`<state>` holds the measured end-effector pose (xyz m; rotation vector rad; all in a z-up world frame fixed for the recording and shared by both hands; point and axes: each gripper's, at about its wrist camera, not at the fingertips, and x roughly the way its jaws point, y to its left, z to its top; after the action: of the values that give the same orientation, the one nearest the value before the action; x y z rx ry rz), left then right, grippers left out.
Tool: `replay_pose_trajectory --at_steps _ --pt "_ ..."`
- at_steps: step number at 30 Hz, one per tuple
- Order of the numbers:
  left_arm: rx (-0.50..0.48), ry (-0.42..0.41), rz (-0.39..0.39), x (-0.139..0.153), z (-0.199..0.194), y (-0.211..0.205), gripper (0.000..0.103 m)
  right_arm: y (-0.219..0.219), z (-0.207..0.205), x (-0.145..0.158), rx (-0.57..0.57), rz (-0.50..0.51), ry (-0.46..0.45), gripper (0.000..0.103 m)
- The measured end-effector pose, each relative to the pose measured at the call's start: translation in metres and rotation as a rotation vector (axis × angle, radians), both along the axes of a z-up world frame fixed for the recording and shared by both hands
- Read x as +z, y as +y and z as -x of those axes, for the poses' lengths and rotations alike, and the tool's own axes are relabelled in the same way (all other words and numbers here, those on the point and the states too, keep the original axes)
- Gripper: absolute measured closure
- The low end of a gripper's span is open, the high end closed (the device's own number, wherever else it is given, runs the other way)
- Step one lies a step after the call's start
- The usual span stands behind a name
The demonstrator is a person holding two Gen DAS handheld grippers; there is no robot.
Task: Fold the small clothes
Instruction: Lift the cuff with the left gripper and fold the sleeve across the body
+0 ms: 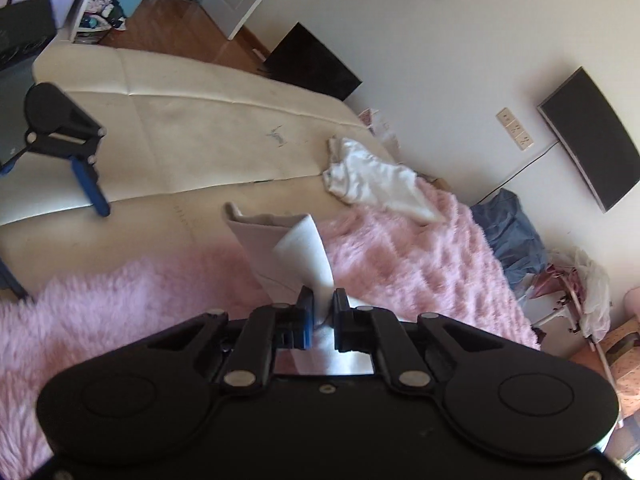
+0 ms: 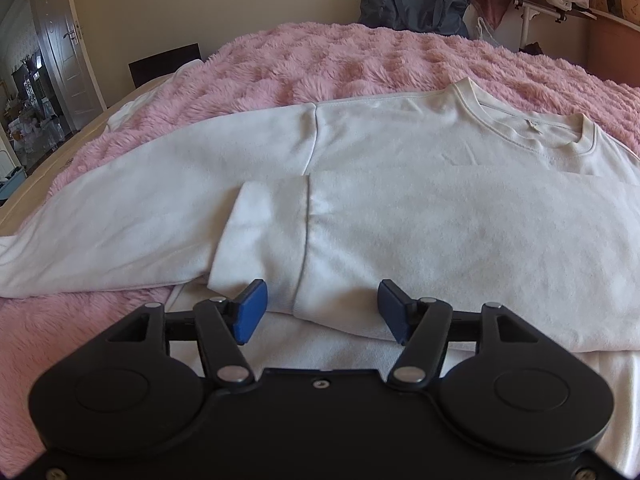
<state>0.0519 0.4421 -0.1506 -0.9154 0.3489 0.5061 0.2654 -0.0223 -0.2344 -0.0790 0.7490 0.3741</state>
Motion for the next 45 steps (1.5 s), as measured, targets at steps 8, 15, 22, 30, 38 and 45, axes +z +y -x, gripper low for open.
replay_pose_trajectory --at_steps 8,15,22,30,38,45 --pt "-0.218 -0.224 -0.088 0.101 -0.062 -0.073 0.097 -0.044 0.018 0.035 -0.022 -0.097 -0.042 0.040" --pt "-0.479 -0.355 -0.094 0.155 -0.145 -0.189 0.097 -0.121 0.038 0.063 -0.077 -0.103 -0.099 0.039" --pt "-0.746 -0.371 -0.023 0.149 -0.213 -0.337 0.097 -0.206 0.045 0.076 -0.177 -0.141 -0.132 0.039" --pt "-0.966 -0.214 0.078 0.058 -0.269 -0.509 0.097 -0.297 0.052 0.065 -0.295 -0.155 -0.121 0.038" --pt "-1.107 0.107 0.022 -0.067 -0.282 -0.607 0.085 -0.360 0.061 0.045 -0.407 -0.179 -0.076 0.038" --pt "-1.165 0.038 -0.055 -0.042 -0.256 -0.585 0.076 -0.380 0.054 0.039 -0.468 -0.228 -0.063 0.038"
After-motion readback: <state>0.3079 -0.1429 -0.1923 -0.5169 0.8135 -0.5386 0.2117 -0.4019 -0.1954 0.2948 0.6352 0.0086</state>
